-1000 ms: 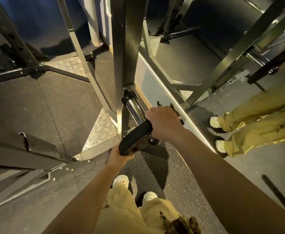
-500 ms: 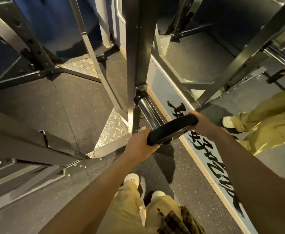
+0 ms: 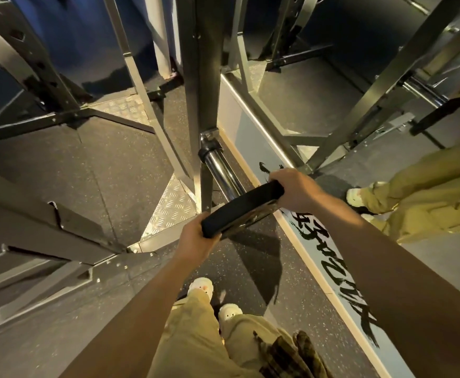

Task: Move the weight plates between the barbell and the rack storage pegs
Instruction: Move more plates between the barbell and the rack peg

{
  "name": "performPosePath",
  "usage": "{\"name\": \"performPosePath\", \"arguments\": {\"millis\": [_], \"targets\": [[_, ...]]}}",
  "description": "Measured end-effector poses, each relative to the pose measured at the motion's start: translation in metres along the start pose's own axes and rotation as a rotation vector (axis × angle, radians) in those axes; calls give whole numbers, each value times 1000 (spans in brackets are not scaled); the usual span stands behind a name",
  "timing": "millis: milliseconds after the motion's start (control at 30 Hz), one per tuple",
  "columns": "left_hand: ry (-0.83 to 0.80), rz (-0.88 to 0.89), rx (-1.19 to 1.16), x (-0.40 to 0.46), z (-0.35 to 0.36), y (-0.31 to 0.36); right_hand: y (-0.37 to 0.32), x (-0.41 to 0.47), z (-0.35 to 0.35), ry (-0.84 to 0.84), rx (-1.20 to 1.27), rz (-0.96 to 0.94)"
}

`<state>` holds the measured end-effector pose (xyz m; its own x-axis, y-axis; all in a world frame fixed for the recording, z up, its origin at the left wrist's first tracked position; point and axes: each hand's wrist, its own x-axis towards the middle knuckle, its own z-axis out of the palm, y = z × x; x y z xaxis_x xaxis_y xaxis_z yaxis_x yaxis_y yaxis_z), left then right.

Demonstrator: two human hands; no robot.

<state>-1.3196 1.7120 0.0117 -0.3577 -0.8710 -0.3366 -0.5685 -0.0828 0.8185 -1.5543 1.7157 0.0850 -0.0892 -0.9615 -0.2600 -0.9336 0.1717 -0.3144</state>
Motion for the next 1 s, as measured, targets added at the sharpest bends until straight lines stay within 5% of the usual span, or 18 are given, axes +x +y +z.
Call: {"name": "performPosePath", "arguments": {"millis": [200,1000], "targets": [[78,18,105,-6,10,18,19,3,-2,-84,94,-32],[-37,107,305,-12,8,39,41,-2,4,-171,248,-42]]}}
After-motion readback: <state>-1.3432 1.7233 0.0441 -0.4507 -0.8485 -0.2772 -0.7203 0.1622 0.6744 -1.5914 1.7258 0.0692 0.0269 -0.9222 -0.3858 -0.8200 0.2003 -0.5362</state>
